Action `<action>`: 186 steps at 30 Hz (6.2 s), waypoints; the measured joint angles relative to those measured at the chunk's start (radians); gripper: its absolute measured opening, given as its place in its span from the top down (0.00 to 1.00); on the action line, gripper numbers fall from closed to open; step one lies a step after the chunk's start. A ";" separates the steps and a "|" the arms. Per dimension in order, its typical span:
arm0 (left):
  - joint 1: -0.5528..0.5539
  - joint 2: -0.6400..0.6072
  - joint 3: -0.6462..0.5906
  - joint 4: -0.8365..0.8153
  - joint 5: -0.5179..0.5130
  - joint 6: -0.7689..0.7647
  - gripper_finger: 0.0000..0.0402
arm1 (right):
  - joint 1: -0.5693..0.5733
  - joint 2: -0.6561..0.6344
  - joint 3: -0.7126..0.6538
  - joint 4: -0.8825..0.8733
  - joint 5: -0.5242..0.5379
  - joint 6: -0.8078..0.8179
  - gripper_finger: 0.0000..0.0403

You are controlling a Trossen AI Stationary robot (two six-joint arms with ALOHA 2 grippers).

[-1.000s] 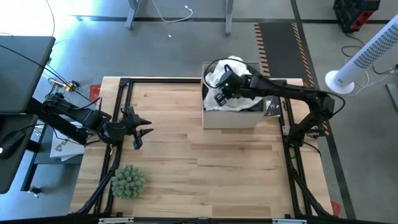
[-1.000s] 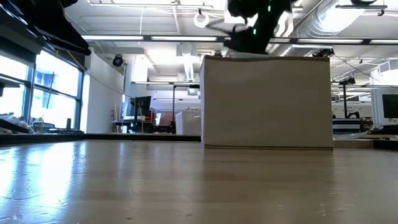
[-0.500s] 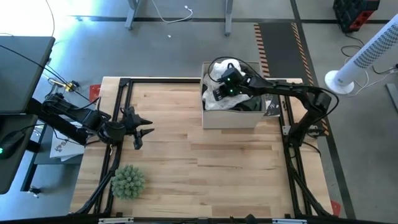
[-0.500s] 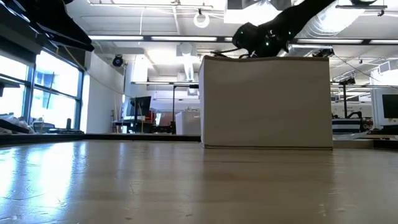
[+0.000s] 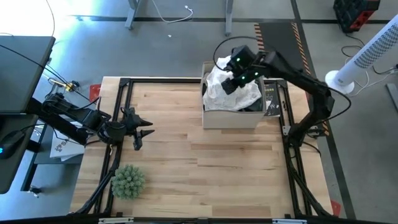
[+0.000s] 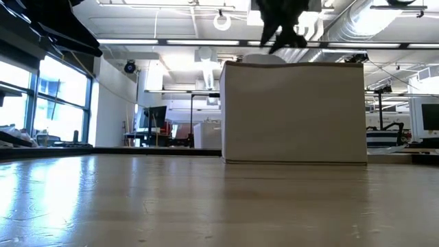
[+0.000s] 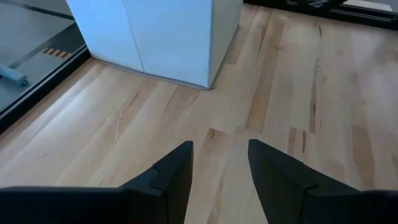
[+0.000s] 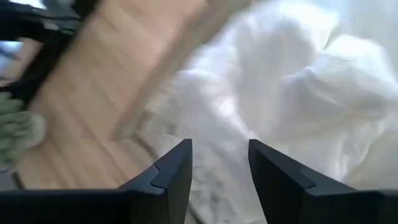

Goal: Sort clothes
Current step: Put the white dress into the laundry bin, then return to Home Position

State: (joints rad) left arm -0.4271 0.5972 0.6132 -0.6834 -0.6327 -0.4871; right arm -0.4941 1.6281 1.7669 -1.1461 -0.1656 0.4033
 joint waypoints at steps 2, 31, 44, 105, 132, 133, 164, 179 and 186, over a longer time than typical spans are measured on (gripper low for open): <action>0.000 0.000 0.000 0.000 0.000 -0.002 0.62 | 0.012 -0.002 0.070 -0.002 0.029 -0.044 0.62; 0.000 0.000 0.000 0.000 -0.007 0.001 0.62 | -0.121 -0.058 -0.744 0.731 0.392 0.076 0.62; 0.000 0.000 -0.001 -0.001 -0.005 -0.010 0.62 | -0.086 -0.117 -0.218 0.117 0.281 0.088 0.62; 0.077 -0.465 -0.177 0.465 -0.198 0.257 0.75 | 0.612 -1.489 -1.339 0.935 0.200 0.082 0.62; 0.861 -0.417 -0.454 0.797 0.574 0.131 1.00 | 0.612 -1.622 -1.758 1.281 0.025 -0.101 0.76; 0.886 -0.417 -0.461 0.795 0.604 0.131 1.00 | 0.612 -1.622 -1.758 1.284 0.024 -0.128 0.77; 0.721 -0.430 -0.602 0.866 0.525 0.465 1.00 | 0.611 -1.624 -1.758 1.224 0.169 -0.229 0.80; 0.622 -0.586 -0.601 0.712 0.493 0.448 1.00 | 0.612 -1.623 -1.758 1.172 0.233 -0.169 0.80; 0.621 -0.546 -0.600 0.708 0.495 0.502 1.00 | 0.611 -1.623 -1.758 1.172 0.223 -0.142 0.80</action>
State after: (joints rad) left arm 0.1940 0.0513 0.0128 0.0250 -0.1375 0.0153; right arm 0.1173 0.0055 0.0090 0.0254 0.0572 0.2614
